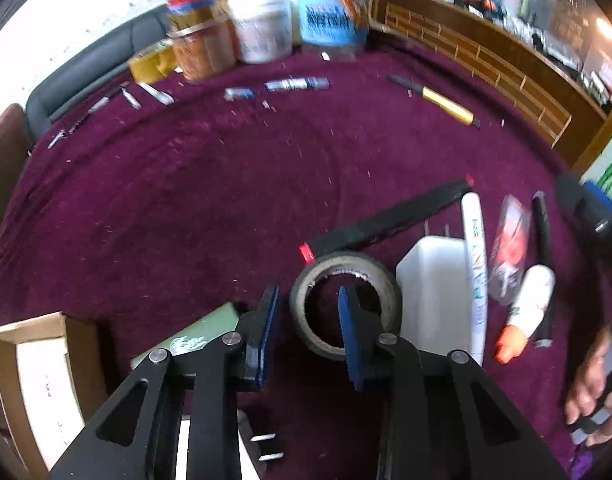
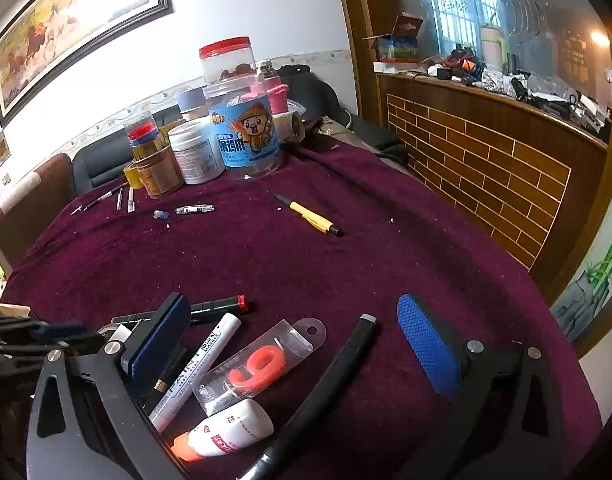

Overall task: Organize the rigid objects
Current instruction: 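Grasp the black tape roll by its rim with the left gripper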

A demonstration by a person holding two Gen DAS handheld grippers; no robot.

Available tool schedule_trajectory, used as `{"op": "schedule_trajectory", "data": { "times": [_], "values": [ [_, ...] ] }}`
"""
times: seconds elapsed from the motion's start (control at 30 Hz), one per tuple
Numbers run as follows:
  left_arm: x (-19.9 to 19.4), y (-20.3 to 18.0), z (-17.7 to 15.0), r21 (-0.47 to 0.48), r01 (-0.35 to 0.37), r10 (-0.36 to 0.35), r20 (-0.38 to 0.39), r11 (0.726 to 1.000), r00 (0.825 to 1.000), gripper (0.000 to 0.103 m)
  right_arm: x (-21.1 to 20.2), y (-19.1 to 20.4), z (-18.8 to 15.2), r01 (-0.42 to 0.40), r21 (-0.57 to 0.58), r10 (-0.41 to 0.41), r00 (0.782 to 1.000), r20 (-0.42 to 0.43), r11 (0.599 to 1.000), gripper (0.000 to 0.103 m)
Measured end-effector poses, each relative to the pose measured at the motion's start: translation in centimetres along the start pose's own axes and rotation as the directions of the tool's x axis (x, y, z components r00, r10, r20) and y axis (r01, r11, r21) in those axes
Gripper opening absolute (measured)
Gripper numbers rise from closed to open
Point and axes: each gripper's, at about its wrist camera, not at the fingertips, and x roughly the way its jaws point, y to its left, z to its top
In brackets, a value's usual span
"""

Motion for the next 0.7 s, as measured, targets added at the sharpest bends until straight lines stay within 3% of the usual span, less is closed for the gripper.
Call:
{"op": "schedule_trajectory", "data": {
  "times": [0.07, 0.17, 0.33, 0.5, 0.7],
  "values": [
    [0.5, -0.4, 0.0, 0.009, -0.016, 0.016, 0.015, 1.0, 1.0, 0.023, 0.0, 0.0, 0.0, 0.002, 0.002, -0.002, 1.0, -0.002, 1.0, 0.103],
    [0.3, -0.8, -0.5, -0.005, -0.036, 0.036, 0.023, 0.999, 0.999, 0.007, 0.1, -0.1, 0.0, 0.015, -0.001, -0.015, 1.0, -0.003, 1.0, 0.103],
    [-1.9, -1.6, -2.9, 0.012, -0.026, 0.026, 0.027, 1.0, 0.999, 0.006, 0.3, -0.5, 0.0, 0.028, 0.013, -0.028, 1.0, -0.013, 1.0, 0.103],
    [-4.8, -2.0, -7.4, -0.006, -0.009, 0.01, 0.008, 1.0, 1.0, 0.007, 0.4, -0.9, 0.0, 0.028, 0.027, -0.027, 0.999, -0.021, 0.999, 0.103],
    [-5.3, -1.9, -11.0, -0.073, 0.046, -0.045, 0.023, 0.996, 0.999, 0.009, 0.5, -0.8, -0.1, 0.033, 0.02, -0.033, 0.999, -0.023, 0.999, 0.103]
  ]
}}
